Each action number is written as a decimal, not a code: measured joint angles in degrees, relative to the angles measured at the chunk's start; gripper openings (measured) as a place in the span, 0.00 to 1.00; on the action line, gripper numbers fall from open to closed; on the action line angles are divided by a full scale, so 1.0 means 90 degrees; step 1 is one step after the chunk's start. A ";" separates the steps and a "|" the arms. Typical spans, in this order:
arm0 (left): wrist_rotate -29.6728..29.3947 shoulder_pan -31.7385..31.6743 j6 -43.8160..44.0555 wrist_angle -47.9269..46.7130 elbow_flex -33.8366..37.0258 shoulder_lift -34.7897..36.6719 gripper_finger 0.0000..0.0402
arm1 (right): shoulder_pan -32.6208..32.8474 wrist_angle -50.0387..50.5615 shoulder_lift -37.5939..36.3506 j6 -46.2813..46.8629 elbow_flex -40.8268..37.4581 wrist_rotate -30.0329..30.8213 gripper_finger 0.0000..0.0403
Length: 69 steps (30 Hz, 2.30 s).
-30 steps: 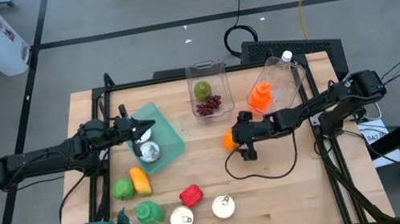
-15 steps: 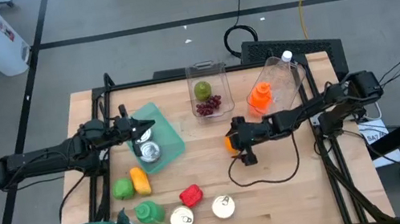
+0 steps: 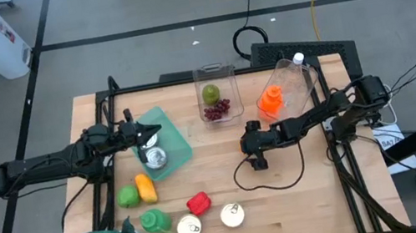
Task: Pick & Place Food Item
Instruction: Put the orange into the left transparent bin
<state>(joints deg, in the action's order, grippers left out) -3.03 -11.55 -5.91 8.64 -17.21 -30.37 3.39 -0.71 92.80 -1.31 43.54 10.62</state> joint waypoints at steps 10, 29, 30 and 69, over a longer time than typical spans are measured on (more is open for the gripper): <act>0.0000 0.0000 -0.0010 0.0012 0.0000 0.0000 0.06 | 0.0013 -0.0033 0.0053 -0.0104 -0.0004 0.0138 0.99; 0.0010 0.0002 0.0024 0.0022 0.0000 0.0000 0.06 | 0.0011 0.1615 -0.1288 0.0121 0.0129 -0.0360 0.99; 0.0010 0.0000 0.0024 0.0022 0.0000 0.0000 0.06 | 0.0010 0.1733 -0.1286 0.0171 0.0129 -0.0358 0.99; 0.0010 0.0002 0.0061 0.0022 0.0000 0.0000 0.06 | 0.0300 -0.0091 -0.1028 -0.0277 -0.1126 -0.0209 0.98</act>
<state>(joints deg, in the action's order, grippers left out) -2.94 -11.53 -5.37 8.84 -17.21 -30.37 6.09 -1.53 83.54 -3.80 33.41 8.73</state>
